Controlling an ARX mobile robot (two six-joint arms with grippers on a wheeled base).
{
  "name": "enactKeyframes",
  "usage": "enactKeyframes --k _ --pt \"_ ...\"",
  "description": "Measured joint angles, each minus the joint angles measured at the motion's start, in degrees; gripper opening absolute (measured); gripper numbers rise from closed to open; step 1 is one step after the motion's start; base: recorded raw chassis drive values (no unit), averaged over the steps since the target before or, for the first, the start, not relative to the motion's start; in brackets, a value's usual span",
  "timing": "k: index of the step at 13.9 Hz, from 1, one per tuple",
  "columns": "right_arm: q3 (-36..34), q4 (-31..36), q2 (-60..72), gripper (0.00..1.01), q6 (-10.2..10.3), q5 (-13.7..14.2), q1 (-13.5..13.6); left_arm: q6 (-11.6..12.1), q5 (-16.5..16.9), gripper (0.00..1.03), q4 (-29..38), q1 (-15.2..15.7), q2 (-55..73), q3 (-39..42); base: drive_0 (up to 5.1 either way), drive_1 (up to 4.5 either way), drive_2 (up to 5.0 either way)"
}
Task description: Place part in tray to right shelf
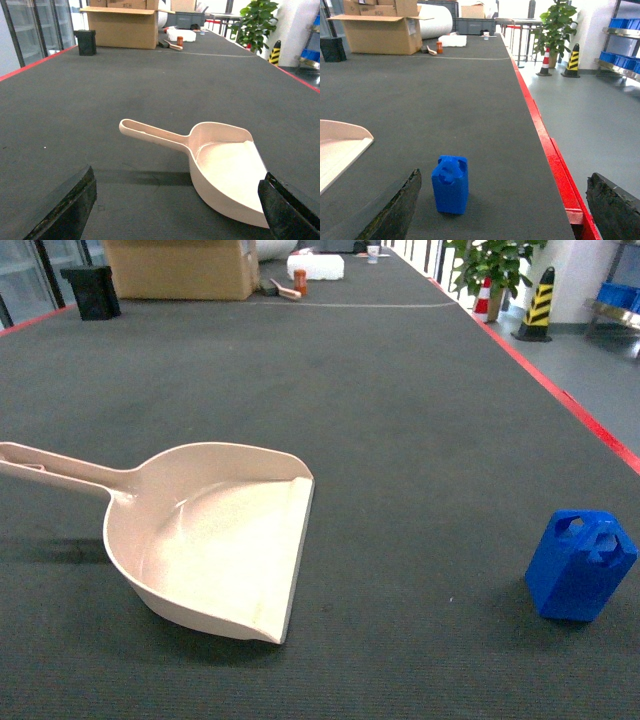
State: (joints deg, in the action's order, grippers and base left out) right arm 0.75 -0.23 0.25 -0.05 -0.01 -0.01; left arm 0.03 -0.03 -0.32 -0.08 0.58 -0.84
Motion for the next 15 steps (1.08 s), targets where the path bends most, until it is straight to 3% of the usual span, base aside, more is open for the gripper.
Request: enactKeyframes --k 15 --pt "0.0 0.0 0.0 0.98 0.0 0.0 0.0 0.0 0.0 0.98 0.0 0.0 0.0 0.0 0.0 0.00 0.0"
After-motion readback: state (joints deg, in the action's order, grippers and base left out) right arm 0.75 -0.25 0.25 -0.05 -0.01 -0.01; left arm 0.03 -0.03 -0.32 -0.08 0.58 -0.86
